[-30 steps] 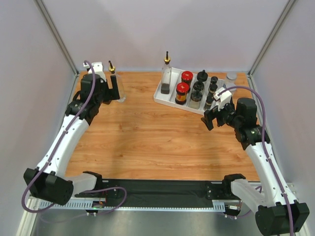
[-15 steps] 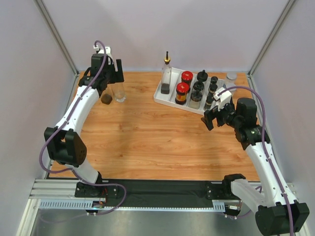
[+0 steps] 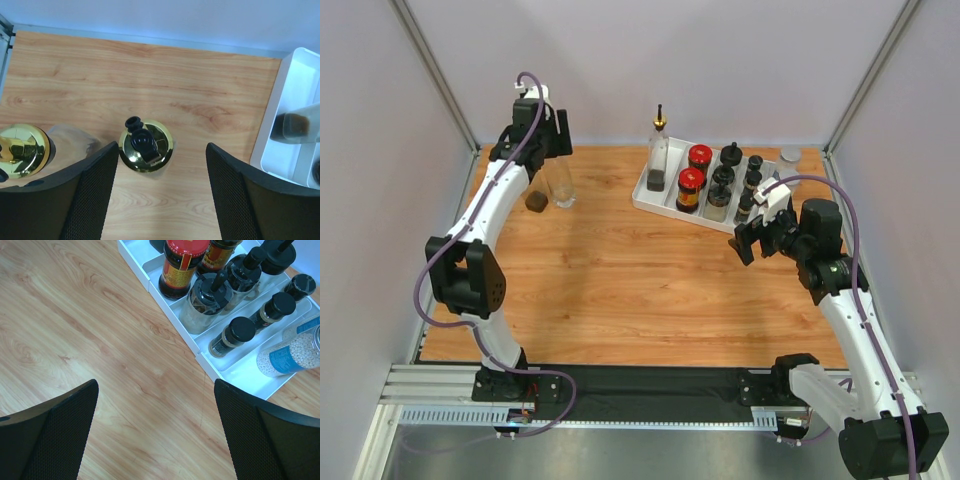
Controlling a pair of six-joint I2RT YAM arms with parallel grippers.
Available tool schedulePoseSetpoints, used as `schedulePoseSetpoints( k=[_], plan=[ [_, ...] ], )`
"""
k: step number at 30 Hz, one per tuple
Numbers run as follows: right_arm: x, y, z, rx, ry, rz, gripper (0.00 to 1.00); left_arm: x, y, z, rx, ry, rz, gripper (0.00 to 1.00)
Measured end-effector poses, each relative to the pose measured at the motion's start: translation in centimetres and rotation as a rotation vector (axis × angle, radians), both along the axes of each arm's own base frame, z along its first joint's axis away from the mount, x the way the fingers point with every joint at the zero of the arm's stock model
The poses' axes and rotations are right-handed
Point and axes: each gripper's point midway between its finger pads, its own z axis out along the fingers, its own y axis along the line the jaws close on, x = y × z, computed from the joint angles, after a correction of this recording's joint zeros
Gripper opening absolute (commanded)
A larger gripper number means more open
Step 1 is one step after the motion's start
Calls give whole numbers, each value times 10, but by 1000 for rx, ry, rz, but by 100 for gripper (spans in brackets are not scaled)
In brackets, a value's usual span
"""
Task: Organize the condiment bottles
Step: Pick up the bottle from the center of the board.
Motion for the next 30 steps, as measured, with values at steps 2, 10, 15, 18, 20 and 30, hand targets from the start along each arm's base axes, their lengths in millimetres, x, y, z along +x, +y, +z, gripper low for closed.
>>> schedulePoseSetpoints(
  k=[2,10,15,18,20,30],
  plan=[
    [0,0,0,0,0,0,100,3,1,-3,6,-1,7,77],
    [0,0,0,0,0,0,100,18,6,1,28,-58,32,72],
    [0,0,0,-1,0,-1,100,24,8,4,41,-98,38,69],
    [0,0,0,-1,0,-1,100,25,8,2,46,-104,37,67],
    [0,0,0,-1,0,-1,100,26,8,0,47,-106,37,63],
    [1,-1,0,-4,-1,-6,100,26,8,-9,58,-102,32,40]
  ],
)
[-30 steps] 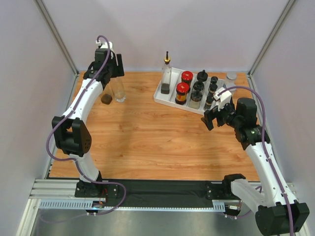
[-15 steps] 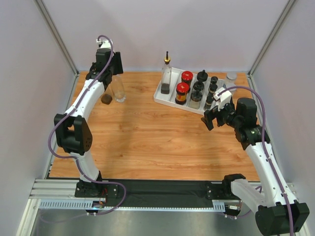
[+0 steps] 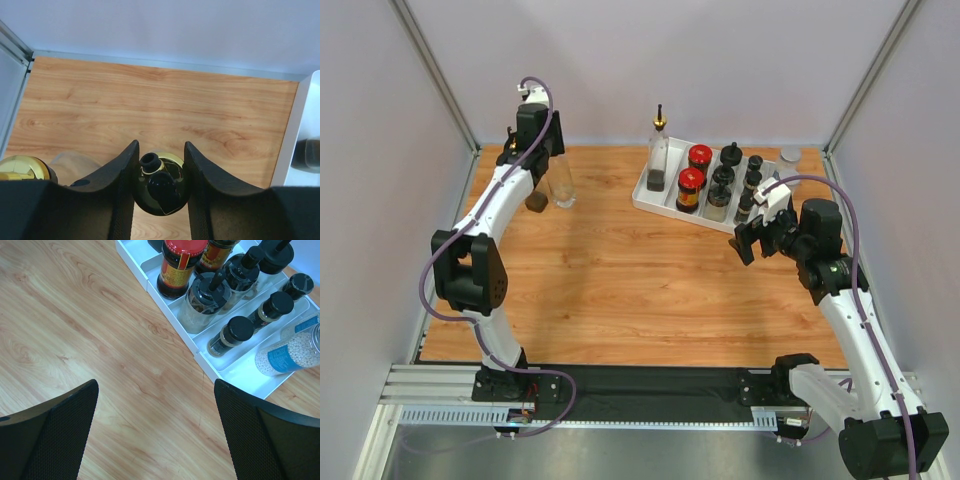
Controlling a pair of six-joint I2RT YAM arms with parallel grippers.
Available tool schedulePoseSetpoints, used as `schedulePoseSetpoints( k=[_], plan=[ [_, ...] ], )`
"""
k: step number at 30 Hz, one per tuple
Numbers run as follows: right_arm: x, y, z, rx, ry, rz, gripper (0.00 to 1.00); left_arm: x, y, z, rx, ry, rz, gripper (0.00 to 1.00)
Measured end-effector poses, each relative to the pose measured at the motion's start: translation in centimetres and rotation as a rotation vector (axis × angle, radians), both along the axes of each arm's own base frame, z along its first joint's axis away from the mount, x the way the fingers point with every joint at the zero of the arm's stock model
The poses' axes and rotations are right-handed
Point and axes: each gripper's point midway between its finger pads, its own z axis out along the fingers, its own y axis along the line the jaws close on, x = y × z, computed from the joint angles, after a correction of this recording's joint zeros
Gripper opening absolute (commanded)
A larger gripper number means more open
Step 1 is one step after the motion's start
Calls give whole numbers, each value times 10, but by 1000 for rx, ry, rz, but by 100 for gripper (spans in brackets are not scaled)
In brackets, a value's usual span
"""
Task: Organize the condiment bottles
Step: Pick up the bottle from the center of the board.
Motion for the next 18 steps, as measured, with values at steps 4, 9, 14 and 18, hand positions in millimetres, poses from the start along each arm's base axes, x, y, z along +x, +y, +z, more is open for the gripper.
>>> schedulePoseSetpoints(
  k=[4,9,14,18],
  plan=[
    [0,0,0,-2,-1,0,100,1,-1,0,3,-8,-8,12],
    [0,0,0,-2,-1,0,100,3,-4,0,1,-21,-28,0],
    [0,0,0,-2,-1,0,100,-2,-11,2,-7,-30,-80,0],
    [0,0,0,-2,-1,0,100,-12,-20,2,-32,-21,-135,0]
  ],
)
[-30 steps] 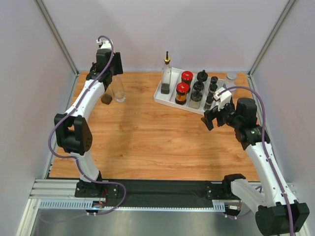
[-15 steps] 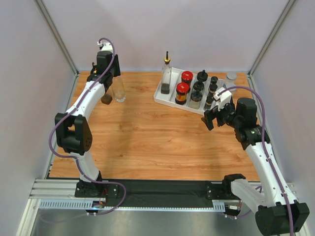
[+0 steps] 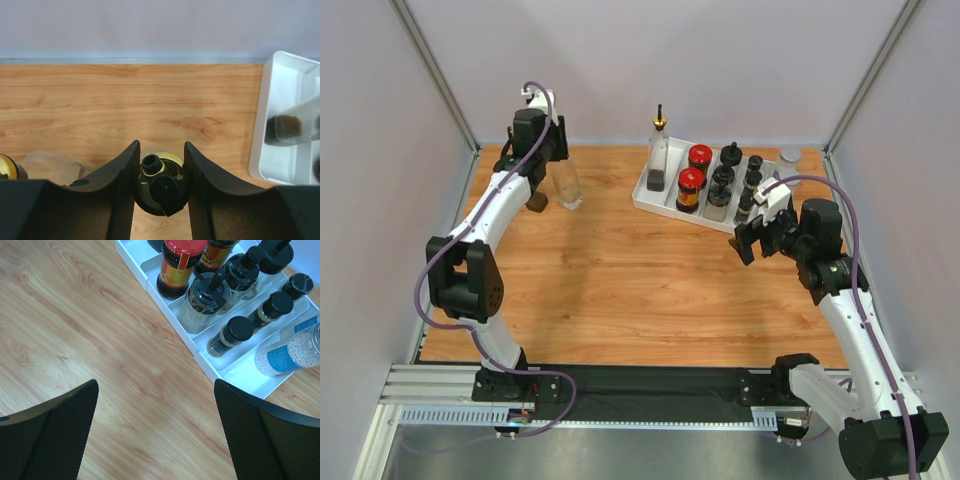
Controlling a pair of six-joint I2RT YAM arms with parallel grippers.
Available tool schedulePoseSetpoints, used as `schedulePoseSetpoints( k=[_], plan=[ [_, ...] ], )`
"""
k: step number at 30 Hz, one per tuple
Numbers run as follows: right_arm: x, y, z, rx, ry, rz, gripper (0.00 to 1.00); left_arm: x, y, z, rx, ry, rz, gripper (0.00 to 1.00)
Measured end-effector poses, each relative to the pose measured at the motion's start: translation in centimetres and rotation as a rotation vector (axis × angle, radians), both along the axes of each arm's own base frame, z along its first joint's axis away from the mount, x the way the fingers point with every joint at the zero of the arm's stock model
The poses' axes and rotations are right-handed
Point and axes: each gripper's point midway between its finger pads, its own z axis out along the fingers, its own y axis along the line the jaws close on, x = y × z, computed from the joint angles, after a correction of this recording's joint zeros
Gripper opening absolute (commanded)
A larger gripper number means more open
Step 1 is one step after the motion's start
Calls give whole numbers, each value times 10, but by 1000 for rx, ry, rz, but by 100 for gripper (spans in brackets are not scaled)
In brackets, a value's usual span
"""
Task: Organize the condiment bottles
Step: Pick up the bottle from the center of the board.
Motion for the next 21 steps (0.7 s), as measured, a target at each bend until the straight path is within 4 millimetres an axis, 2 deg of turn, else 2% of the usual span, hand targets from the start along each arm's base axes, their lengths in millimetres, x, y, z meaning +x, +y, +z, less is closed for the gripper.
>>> schedulePoseSetpoints(
  k=[15,21],
  plan=[
    [0,0,-1,0,2,0,100,-24,-48,2,-115,51,-202,0],
    [1,0,-2,-1,7,0,100,-37,-88,11,-126,55,-308,0]
  ],
)
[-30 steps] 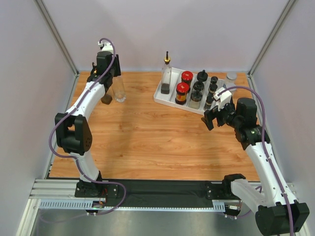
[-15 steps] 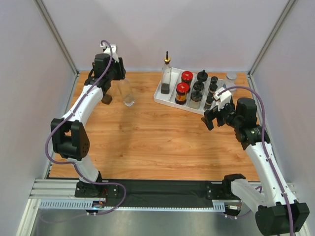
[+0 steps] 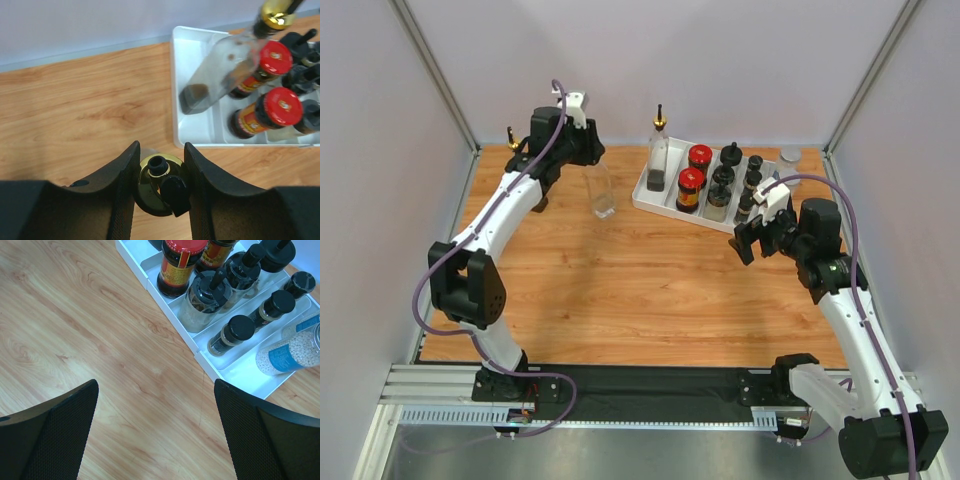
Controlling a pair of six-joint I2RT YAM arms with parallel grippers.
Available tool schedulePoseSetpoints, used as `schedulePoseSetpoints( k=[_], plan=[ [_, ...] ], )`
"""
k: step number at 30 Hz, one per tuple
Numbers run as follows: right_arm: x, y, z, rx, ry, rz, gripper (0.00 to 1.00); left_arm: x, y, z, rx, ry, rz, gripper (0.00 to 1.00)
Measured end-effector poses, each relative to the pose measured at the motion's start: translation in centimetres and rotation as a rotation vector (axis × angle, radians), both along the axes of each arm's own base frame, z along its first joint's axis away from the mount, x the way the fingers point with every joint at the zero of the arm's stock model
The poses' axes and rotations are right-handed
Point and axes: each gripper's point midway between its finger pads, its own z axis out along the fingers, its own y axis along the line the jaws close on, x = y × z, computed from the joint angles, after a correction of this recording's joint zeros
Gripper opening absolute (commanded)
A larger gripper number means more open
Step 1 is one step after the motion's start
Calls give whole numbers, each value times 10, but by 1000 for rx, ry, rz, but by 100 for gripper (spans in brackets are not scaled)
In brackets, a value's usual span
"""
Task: Organize the condiment bottles
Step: Pick up the bottle from the center of the board, then place the bottle in the storage box.
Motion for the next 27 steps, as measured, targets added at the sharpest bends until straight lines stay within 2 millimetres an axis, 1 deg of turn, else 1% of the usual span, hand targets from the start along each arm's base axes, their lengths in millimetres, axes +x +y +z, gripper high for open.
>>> schedulePoseSetpoints(
  k=[6,12,15,17,19,21,27],
  plan=[
    [0,0,0,0,2,0,100,-12,-40,38,-27,-58,-98,0],
    [0,0,0,0,2,0,100,-21,-66,79,-52,-126,-157,0],
    [0,0,0,0,2,0,100,-19,-77,98,-65,-162,-174,0],
    [0,0,0,-1,1,-1,100,-13,-85,106,-71,-180,-180,0],
    [0,0,0,-1,1,-1,100,-6,-91,108,-73,-187,-180,0],
    [0,0,-1,-2,1,-2,100,2,-97,105,-72,-184,-176,0],
    [0,-1,-1,-2,1,-4,100,24,-108,71,-54,-125,-159,0]
  ],
)
